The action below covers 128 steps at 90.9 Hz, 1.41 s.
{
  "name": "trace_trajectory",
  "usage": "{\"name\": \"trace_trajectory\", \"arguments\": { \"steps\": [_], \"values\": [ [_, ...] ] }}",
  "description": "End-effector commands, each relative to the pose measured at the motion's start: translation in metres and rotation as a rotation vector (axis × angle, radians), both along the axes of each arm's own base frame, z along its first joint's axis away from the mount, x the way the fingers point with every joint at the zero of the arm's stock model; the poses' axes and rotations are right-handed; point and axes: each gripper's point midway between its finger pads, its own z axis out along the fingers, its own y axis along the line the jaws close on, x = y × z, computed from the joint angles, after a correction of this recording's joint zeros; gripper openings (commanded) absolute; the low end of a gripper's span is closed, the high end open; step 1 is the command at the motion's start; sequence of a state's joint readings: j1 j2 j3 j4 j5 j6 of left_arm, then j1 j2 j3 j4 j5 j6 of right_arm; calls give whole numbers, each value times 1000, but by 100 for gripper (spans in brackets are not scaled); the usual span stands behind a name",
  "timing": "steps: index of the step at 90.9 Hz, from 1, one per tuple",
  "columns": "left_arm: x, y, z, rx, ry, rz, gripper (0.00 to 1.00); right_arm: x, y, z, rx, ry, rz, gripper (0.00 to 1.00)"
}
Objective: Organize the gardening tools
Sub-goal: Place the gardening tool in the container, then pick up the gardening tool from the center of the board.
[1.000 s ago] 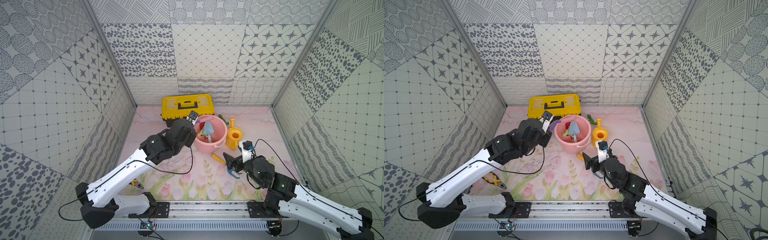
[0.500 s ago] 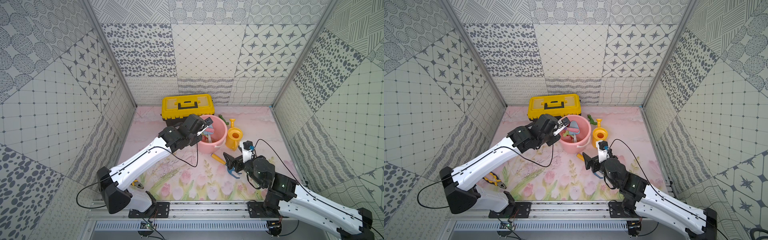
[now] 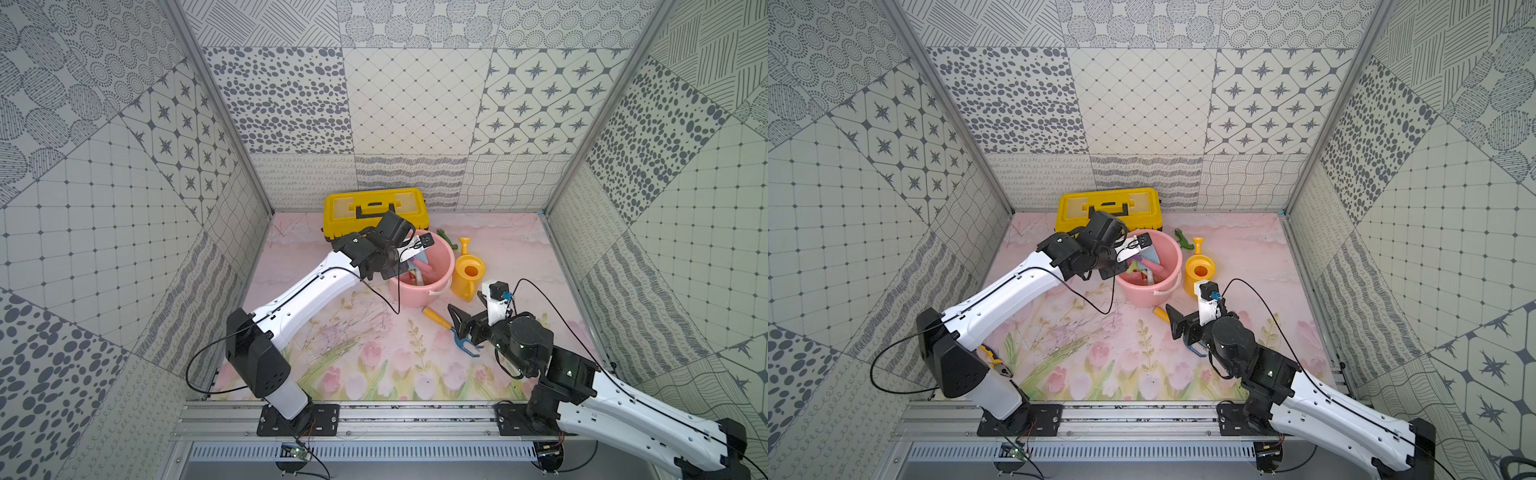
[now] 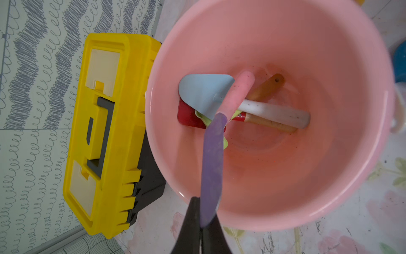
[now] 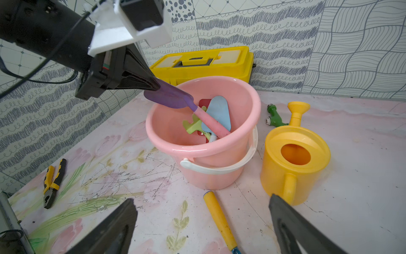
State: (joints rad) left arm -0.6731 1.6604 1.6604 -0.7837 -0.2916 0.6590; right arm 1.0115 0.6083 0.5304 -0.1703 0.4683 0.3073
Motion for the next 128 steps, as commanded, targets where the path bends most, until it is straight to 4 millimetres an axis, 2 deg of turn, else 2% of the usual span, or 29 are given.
{"name": "trace_trajectory", "arguments": {
  "steps": [1, 14, 24, 26, 28, 29, 33, 35, 37, 49, 68, 80, 88, 97, 105, 113, 128],
  "values": [
    [5, -21, -6, 9, 44, -131, 0, 0, 1, 2, 22, -9, 0, 97],
    [14, -27, -27, 44, 75, -141, 0, 0, 1, 2, 19, -9, -1, 97],
    [18, -31, -28, 38, 73, -140, 2, 0, 1, 2, 18, -10, 0, 97],
    [21, -32, -27, 34, 64, -136, 9, 0, 1, 2, 17, -9, -1, 97],
    [22, -32, -25, 33, 54, -132, 22, 0, 1, 2, 18, -10, 1, 97],
    [23, -32, -24, 32, 48, -128, 32, 0, 1, 2, 19, -10, 1, 97],
    [28, -31, -21, 28, 24, -109, 83, 0, 1, 2, 20, -9, 3, 97],
    [31, -31, -19, 26, 7, -98, 94, 0, 2, 2, 21, -8, 4, 97],
    [32, -30, -17, 26, -4, -91, 98, -1, 2, 2, 21, -8, 7, 97],
    [35, -32, -4, -33, -49, -60, 99, -1, 2, 2, 20, -8, 5, 97],
    [36, -34, 36, -255, -130, 66, 99, 0, 2, 1, 17, -6, 3, 97],
    [19, -38, 70, -530, -131, 172, 100, 1, 3, 0, 12, -2, 3, 97],
    [1, -35, 84, -750, -63, 278, 99, 2, 3, -2, 2, 5, -6, 97],
    [-19, -22, 78, -957, 38, 432, 99, 6, 0, -5, -4, 17, -41, 97],
    [-41, -13, 59, -1063, 130, 527, 99, 8, -5, -11, -12, 34, -73, 97],
    [-61, -1, 32, -1098, 153, 609, 99, 12, -19, -23, -13, 62, -160, 97],
    [-92, 22, -4, -1108, 96, 649, 100, 11, -41, -61, -28, 182, -274, 97]
  ]
}}
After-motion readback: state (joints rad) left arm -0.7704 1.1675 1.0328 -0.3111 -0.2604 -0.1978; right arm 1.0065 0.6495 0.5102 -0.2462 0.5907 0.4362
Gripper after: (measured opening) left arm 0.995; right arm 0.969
